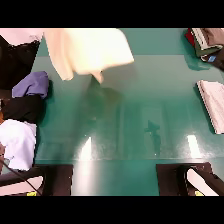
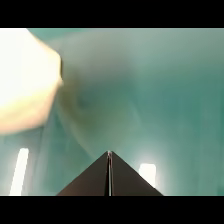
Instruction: Fold the shirts.
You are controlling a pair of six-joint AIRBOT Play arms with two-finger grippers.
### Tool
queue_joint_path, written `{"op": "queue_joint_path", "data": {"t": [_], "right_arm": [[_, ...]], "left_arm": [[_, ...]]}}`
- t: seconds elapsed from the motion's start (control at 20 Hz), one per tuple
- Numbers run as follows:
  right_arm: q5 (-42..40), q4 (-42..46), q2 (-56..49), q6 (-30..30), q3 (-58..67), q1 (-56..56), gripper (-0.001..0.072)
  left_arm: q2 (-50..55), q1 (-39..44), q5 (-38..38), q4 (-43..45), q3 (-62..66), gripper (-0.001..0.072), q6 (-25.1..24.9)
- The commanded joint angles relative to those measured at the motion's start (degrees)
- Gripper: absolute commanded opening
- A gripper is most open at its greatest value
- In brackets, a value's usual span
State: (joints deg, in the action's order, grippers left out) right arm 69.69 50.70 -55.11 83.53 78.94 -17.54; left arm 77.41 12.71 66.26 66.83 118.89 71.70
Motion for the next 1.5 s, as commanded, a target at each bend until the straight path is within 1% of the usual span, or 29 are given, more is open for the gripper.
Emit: {"op": "queue_joint_path", "data": {"t": [0.0,0.15,0.25,0.3,0.4,0.45,0.5,0.6,0.65,0.7,0.8,0.9,0.95,1.05,1.15,1.2,1.3,1.45], "right_arm": [[-0.3,-0.1,0.0,0.0,5.8,0.0,0.0016],[2.8,-0.1,0.0,0.0,8.8,0.0,0.0016],[4.8,-0.1,0.2,0.0,9.4,0.0,0.0016],[5.7,0.0,0.4,0.0,9.1,0.0,0.0016],[6.5,0.0,0.6,0.0,8.4,0.0,0.0016],[6.6,0.0,0.6,0.0,8.0,0.0,0.0016],[6.6,0.0,0.6,0.0,7.6,0.0,0.0016],[6.5,0.0,0.6,0.0,6.4,0.0,0.0016],[6.6,0.0,0.6,0.0,5.7,0.0,0.0016],[6.6,0.1,0.5,0.0,5.0,0.0,0.0016],[6.4,0.1,0.6,0.0,3.4,0.0,0.0016],[6.3,0.0,0.6,0.0,1.9,0.0,0.0016],[6.3,0.0,0.5,0.0,1.3,0.0,0.0016],[6.1,0.0,0.6,0.0,-0.2,0.0,0.0016],[5.9,0.0,0.6,0.0,-1.7,0.0,0.0016],[5.9,0.0,0.5,0.0,-2.3,0.0,0.0016],[5.7,0.0,0.6,0.0,-3.0,0.0,0.0016],[5.9,-0.2,0.6,0.0,-3.0,0.1,0.0016]], "left_arm": [[-3.7,7.3,5.6,-8.4,-4.2,0.0026,-3.1],[-1.4,12.0,5.8,-8.4,-11.4,0.0026,-3.1],[2.1,13.2,6.2,-8.5,-15.1,0.0027,-2.7],[4.2,13.3,6.7,-8.7,-16.3,0.0027,-1.9],[9.5,13.2,7.0,-9.9,-17.2,0.0028,1.7],[11.7,13.2,7.0,-12.1,-17.2,0.0029,2.8],[13.4,13.3,6.8,-16.2,-17.2,0.0093,2.9],[15.9,13.3,6.8,-25.6,-17.2,0.0356,2.9],[16.0,13.2,6.8,-26.5,-17.2,0.0419,2.7],[15.9,12.6,7.7,-25.8,-17.0,0.045,1.4],[15.9,8.9,13.3,-23.2,-16.2,0.0451,1.2],[15.9,3.2,19.5,-23.1,-16.7,0.0449,1.4],[15.9,0.5,21.5,-23.0,-17.4,0.0425,1.4],[15.9,-4.1,23.6,-20.8,-20.8,0.0421,2.4],[15.9,-6.0,23.0,-16.2,-26.2,0.0422,3.3],[15.9,-6.1,21.4,-14.7,-29.3,0.0422,3.3],[15.9,-6.1,16.3,-15.0,-35.3,0.0442,2.9],[15.9,-6.1,8.7,-15.4,-41.7,0.0442,2.9]]}}
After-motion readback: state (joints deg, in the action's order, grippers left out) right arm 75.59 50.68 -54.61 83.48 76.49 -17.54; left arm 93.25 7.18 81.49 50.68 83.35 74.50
